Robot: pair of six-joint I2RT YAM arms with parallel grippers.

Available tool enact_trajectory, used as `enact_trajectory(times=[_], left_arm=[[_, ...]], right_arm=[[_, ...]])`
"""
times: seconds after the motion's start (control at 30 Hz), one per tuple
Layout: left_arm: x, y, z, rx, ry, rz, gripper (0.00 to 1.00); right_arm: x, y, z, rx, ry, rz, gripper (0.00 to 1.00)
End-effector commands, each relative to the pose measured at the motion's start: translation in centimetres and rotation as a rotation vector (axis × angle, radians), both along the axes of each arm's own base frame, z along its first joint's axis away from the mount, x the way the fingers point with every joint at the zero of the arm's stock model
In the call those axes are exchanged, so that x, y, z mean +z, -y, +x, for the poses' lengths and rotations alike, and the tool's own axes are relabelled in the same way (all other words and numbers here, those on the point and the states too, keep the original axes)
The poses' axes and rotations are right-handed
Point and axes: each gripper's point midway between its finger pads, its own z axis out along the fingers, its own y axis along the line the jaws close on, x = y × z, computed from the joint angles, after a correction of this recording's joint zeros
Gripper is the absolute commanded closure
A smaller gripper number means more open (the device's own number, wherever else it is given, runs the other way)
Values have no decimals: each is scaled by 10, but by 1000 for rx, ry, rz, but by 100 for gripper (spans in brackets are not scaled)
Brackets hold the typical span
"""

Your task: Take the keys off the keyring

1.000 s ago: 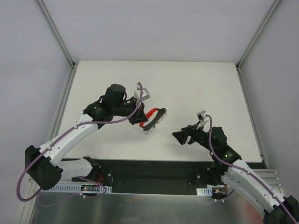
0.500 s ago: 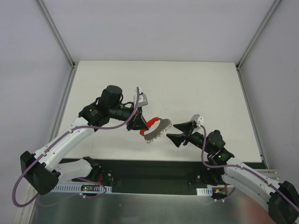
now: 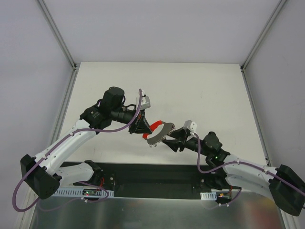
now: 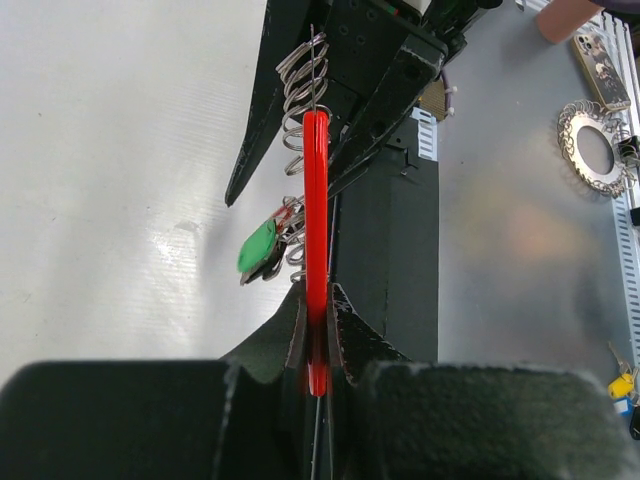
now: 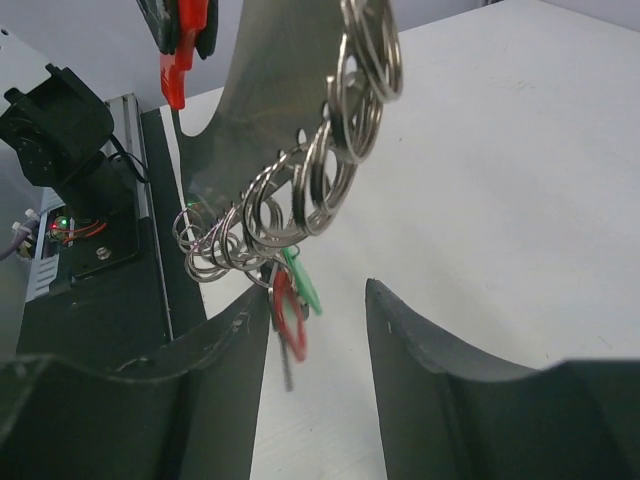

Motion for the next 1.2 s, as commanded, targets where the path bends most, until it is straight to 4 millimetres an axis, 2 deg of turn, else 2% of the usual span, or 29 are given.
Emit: enact_trajectory(times=[0.0, 0.2, 0.43, 0.73, 0.83, 0.9, 0.97, 1.17], left_arm=[[25, 2, -3, -33, 73, -65, 100], [23, 2, -3, -33, 74, -62, 100], [22, 1, -2, -24, 79, -57, 100], [24, 2, -1, -24, 86, -60, 100], [22, 2, 0, -18, 84, -56, 100], [21, 1, 4, 3, 94, -47, 100], [20, 1, 7, 21, 98, -37, 100], [8, 2, 29, 125, 85, 27, 100]], right_arm=[[47, -12, -5, 46, 122, 119, 54], [46, -16, -5, 50, 123, 109, 55], [36, -12, 2, 0, 83, 87, 67], [30, -9, 0, -9, 73, 84, 66], [29, -8, 0, -13, 78, 75, 75], [29, -6, 1, -26, 80, 69, 87], [22, -2, 3, -49, 59, 41, 93], [23, 11, 5, -100, 34, 1, 99]])
